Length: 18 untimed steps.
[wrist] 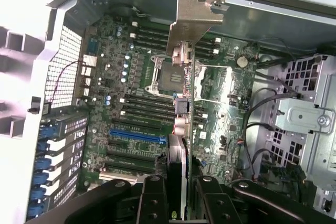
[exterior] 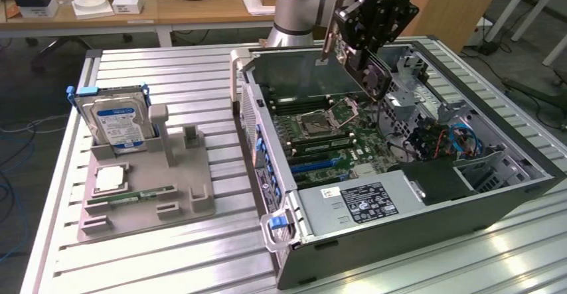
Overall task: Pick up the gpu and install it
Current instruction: 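Insert the gpu into the slot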
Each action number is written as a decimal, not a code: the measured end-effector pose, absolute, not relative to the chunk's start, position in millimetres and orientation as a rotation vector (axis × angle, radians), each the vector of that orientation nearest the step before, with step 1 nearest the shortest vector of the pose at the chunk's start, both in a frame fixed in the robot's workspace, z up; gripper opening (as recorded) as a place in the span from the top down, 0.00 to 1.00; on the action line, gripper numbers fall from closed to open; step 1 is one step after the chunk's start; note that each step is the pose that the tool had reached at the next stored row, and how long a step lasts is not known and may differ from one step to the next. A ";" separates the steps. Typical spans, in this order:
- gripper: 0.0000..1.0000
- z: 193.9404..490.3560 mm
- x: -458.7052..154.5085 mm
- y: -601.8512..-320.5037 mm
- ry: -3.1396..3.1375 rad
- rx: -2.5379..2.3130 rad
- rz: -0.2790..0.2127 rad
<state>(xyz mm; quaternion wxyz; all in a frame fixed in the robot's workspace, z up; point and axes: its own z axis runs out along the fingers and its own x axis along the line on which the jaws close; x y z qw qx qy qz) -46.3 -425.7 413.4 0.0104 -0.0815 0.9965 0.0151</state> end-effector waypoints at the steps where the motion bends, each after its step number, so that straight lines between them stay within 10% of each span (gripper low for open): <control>1: 0.73 413.3 -46.3 -425.7 3.110 -0.261 0.047; 18: 0.73 413.4 -46.3 -425.7 3.098 -0.382 0.051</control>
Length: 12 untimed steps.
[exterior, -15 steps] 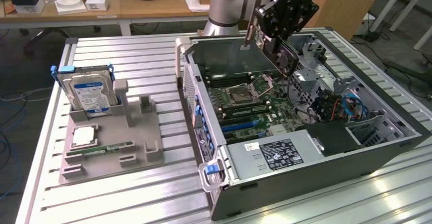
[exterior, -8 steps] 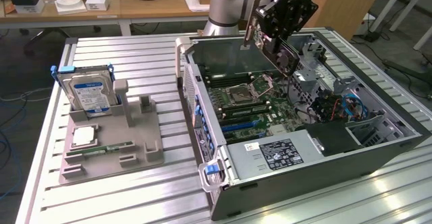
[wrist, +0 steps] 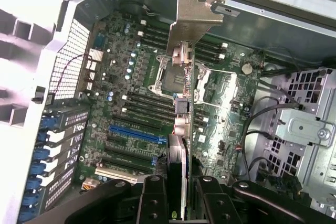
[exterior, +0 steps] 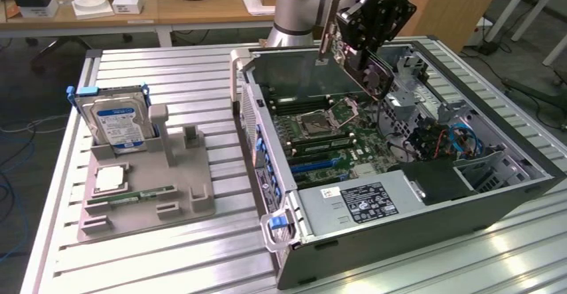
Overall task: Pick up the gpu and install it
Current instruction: 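Insert the gpu into the slot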
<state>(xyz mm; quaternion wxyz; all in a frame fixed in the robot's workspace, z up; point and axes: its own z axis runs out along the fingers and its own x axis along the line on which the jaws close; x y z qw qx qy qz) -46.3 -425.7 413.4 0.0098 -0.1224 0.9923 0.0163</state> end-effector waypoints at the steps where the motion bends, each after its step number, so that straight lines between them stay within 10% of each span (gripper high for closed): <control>1: 0.73 413.3 -46.3 -425.7 3.097 -0.389 0.051; 12: 0.73 413.4 -46.3 -425.7 3.088 -0.464 0.053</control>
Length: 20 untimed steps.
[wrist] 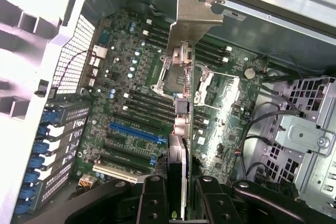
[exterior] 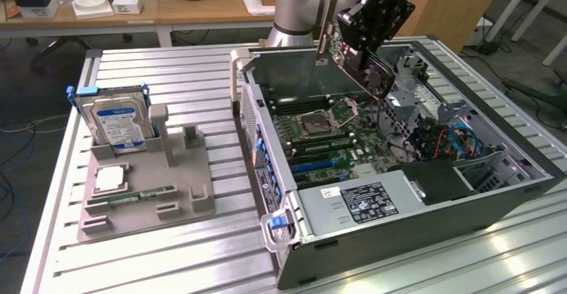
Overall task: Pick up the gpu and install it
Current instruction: 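Insert the gpu into the slot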
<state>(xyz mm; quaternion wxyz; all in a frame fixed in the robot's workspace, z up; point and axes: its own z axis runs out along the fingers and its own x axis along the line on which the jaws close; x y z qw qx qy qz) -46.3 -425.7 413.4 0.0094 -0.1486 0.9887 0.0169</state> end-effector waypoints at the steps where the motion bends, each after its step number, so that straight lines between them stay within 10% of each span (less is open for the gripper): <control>1: 0.73 413.4 -46.3 -425.7 3.086 -0.472 0.053; 20: 0.73 413.4 -46.3 -426.3 3.060 -0.626 0.064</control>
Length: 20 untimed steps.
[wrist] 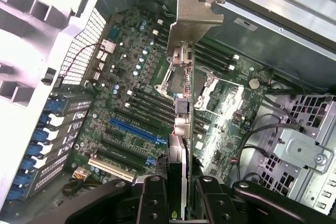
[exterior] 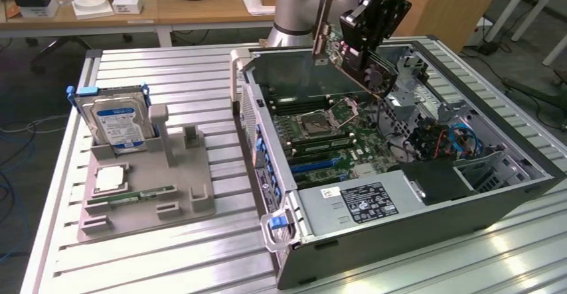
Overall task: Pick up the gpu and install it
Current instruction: 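Insert the gpu into the slot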
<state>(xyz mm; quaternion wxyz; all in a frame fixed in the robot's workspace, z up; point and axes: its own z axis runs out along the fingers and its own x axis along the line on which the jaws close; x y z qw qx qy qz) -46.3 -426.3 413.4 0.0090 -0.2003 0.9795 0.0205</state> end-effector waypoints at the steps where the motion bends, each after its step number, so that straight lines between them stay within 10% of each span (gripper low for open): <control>1: 0.73 413.3 -46.3 -426.3 3.058 -0.633 0.064; 20: 0.73 413.3 -46.3 -426.9 3.022 -0.789 0.077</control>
